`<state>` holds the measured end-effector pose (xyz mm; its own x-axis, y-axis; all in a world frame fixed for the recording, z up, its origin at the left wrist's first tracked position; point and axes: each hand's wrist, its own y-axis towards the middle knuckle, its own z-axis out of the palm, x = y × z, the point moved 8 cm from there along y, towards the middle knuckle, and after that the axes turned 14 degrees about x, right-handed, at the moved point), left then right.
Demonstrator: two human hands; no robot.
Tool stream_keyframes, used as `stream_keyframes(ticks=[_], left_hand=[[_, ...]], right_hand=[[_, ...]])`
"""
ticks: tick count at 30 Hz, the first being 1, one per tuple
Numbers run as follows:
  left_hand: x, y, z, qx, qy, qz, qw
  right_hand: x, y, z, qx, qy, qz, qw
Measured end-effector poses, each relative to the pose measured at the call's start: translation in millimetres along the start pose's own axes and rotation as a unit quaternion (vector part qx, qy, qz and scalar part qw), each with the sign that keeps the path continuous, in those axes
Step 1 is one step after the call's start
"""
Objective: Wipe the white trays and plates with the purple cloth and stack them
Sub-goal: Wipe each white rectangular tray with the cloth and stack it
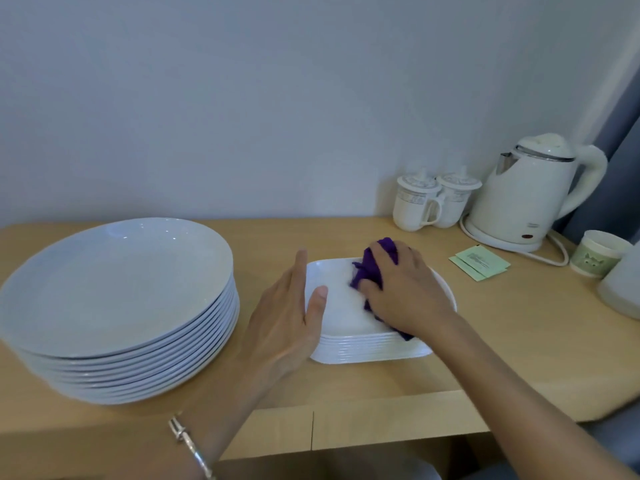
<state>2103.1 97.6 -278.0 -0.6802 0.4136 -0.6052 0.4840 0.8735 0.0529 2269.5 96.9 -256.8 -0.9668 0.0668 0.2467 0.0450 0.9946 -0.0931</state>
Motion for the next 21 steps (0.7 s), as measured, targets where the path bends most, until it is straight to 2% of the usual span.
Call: stream_keyframes(ticks=[5, 9, 11, 15, 17, 21], left_hand=[[1.1, 1.5, 1.6, -0.011, -0.015, 0.024, 1.0], [-1.2, 2.6, 0.1, -0.002, 0.017, 0.027, 0.999], [-2.5, 2.4, 1.0, 0.016, 0.056, 0.019, 0.998], [0.6, 4.3, -0.2, 0.025, 0.093, 0.013, 0.995], [4.2, 4.6, -1.5, 0.029, 0.044, 0.003, 0.999], [9.3, 5.4, -5.4, 0.019, -0.124, -0.014, 0.992]], right_hand=[[76.6, -2.6, 18.1, 0.04, 0.047, -0.194, 0.979], [62.4, -19.5, 8.3, 0.129, 0.128, -0.252, 0.951], [35.8, -22.1, 1.1, 0.14, 0.108, -0.226, 0.958], [-7.1, -14.8, -14.3, 0.06, 0.082, -0.113, 0.988], [1.9, -12.5, -8.1, 0.049, 0.081, -0.107, 0.99], [25.6, -9.6, 2.6, 0.032, 0.08, -0.113, 0.99]])
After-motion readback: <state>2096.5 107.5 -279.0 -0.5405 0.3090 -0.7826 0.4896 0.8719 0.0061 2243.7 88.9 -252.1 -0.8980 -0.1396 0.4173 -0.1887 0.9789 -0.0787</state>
